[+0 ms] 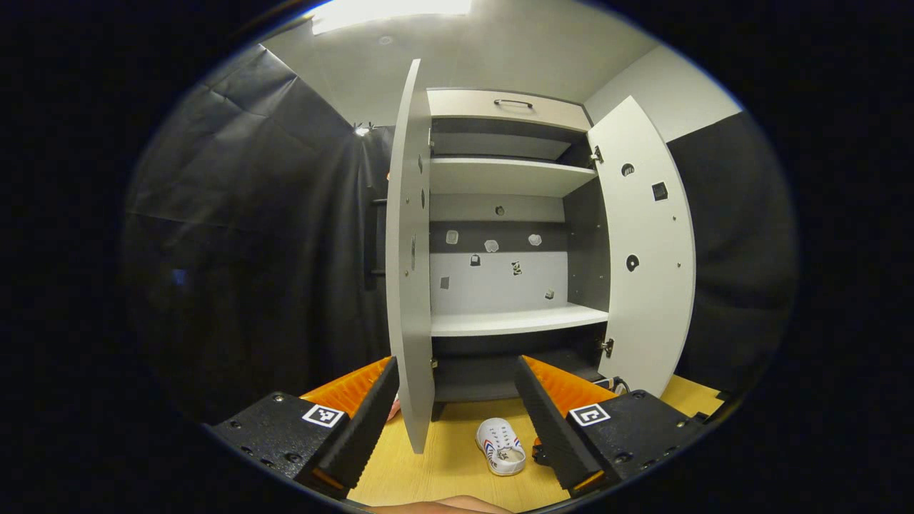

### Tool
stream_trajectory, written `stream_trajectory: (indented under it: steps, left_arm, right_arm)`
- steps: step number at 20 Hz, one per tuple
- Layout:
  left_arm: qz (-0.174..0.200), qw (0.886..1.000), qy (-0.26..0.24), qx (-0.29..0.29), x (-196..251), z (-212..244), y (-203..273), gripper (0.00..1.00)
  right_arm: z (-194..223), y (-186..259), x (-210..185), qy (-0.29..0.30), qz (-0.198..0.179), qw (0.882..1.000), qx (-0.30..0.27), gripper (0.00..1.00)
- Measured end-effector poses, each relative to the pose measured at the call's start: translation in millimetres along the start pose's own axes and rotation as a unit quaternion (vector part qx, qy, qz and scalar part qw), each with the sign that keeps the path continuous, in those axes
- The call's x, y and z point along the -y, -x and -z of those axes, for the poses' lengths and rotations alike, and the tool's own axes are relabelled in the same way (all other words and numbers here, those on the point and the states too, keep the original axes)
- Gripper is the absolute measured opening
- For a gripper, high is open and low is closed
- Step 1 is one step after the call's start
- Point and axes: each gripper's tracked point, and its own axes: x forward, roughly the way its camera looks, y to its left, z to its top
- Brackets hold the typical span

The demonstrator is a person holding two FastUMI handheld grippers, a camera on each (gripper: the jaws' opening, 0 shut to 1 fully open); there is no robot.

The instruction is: Grab one shoe with the right hand and put it into the shoe cabinet, grab the other shoe with the left hand and put it into the shoe cabinet; then close the right door with the right hand and the left door with the left hand.

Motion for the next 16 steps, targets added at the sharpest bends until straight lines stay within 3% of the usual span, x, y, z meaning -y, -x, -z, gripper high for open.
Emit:
stream_trajectory:
  steps: [3, 4, 6, 8, 9, 11, 16]
  left_arm:
    - [-0.005, 1.0, -0.003, -0.002, -4.9, 1.5, -3.2, 0.99]
    - [-0.01, 1.0, -0.005, 0.0, -7.5, 0.3, -2.9, 0.99]
    - [-0.017, 1.0, -0.007, 0.005, -10.9, -2.3, -2.4, 0.99]
    - [-0.017, 1.0, -0.007, 0.011, -10.2, -5.8, 0.1, 0.99]
    - [-0.017, 1.0, -0.007, 0.013, -9.7, -7.4, 0.8, 0.99]
    - [-0.017, 1.0, -0.009, 0.015, -8.1, -8.6, 3.8, 0.99]
    - [-0.013, 1.0, -0.007, 0.013, -8.6, -5.7, 5.0, 0.99]
  right_arm:
    - [-1.0, -2.6, -0.5, -0.015, -0.006, 1.0, 0.004, 0.72]
    - [-2.3, -10.0, 7.5, -0.024, 0.01, 1.0, 0.003, 0.71]
    - [-5.8, -9.5, 13.9, -0.072, -0.009, 0.997, 0.003, 0.34]
    - [-1.9, -11.4, 12.0, -0.086, -0.036, 0.996, -0.004, 0.19]
    - [-1.9, -7.9, 14.1, -0.074, -0.043, 0.996, -0.006, 0.18]
    - [-4.2, -10.9, 14.2, -0.047, -0.038, 0.998, 0.001, 0.05]
    - [-9.3, -0.1, 9.1, -0.059, -0.073, 0.995, 0.02, 0.01]
